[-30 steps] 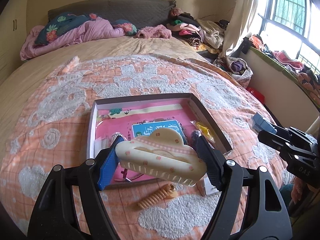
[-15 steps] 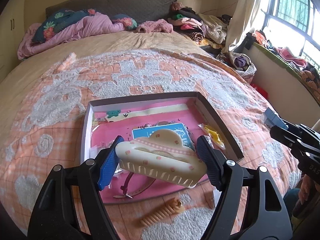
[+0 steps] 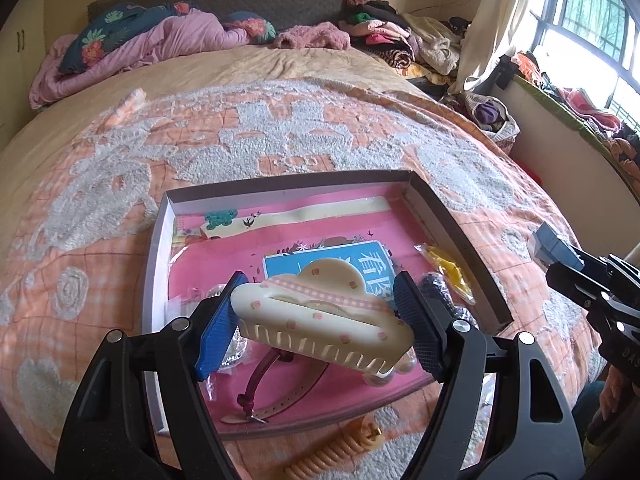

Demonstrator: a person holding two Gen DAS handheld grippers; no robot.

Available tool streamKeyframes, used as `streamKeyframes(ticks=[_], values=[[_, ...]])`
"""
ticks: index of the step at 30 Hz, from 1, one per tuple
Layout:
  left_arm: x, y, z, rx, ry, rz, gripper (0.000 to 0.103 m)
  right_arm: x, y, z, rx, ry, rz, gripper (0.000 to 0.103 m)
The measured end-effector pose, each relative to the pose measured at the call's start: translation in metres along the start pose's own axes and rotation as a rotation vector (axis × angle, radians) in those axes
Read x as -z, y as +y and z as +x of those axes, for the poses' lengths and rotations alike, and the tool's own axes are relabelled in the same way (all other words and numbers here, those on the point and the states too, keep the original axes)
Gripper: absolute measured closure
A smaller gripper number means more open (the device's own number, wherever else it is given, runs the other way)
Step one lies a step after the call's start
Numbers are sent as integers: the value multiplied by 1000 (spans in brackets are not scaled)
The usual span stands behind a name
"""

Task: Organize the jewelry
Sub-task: 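Carry the claw clip and blue case into the grey box and open both tools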

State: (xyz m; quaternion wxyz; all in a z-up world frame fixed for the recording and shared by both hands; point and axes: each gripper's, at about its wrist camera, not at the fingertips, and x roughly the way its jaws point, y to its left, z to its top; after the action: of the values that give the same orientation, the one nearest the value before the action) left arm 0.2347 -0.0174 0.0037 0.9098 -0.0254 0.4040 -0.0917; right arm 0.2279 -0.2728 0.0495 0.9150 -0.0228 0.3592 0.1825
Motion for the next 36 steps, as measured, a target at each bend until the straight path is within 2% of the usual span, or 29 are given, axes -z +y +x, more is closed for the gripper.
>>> streamKeyframes(ticks=[20,34,36], values=[[0,-2,47,67,81,16,36,26,-1,35,15,98,-1,66],[2,-5,58,68,110,33,36,33,5,45,20,137,6,65],[2,-6,59,68,112,34,36,34,5,44,17,136,12,62]])
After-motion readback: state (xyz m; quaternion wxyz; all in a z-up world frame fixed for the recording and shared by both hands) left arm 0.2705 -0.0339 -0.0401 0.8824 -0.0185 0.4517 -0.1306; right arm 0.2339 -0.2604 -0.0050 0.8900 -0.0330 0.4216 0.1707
